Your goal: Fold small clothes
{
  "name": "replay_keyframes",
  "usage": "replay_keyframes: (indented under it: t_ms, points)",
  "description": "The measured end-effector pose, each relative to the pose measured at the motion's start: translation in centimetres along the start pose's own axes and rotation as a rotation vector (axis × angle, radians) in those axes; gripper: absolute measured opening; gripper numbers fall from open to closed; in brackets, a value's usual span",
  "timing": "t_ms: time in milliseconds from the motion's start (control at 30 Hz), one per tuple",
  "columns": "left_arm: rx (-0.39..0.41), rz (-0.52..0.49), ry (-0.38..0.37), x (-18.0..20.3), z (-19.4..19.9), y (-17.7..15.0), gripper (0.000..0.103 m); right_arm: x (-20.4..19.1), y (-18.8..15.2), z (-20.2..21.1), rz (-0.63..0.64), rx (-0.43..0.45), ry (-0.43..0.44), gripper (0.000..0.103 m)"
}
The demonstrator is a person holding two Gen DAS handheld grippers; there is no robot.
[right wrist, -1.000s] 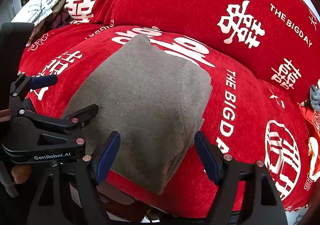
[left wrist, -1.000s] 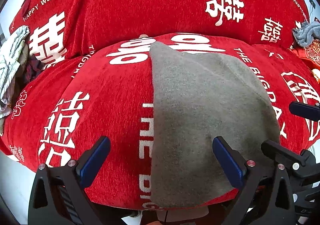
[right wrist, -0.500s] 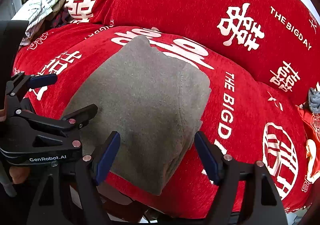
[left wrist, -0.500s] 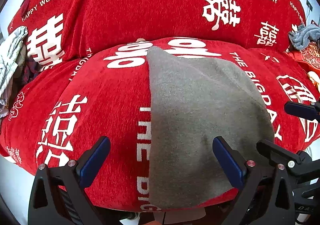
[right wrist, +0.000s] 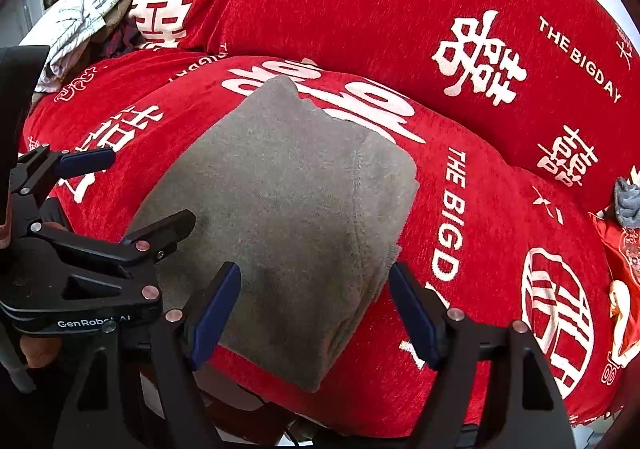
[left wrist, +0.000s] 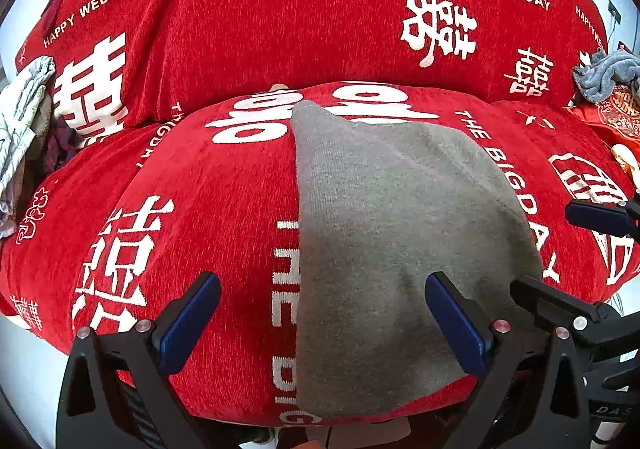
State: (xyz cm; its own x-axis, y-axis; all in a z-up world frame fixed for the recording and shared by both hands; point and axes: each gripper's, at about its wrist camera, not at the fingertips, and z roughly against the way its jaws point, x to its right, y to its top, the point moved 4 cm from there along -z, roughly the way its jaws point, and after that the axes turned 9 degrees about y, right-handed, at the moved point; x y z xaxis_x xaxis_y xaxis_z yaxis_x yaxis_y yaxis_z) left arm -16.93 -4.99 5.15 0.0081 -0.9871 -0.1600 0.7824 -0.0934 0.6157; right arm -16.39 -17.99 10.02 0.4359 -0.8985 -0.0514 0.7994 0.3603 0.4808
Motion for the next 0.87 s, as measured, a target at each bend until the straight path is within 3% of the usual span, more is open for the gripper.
replay_keyframes:
  t_ms: [867]
  points:
    - [-0.004,0.009,-0.006,0.04,-0.16,-0.18,0.102,0.00,-0.17,0.10,-0.011,0.006,0.010,0.079]
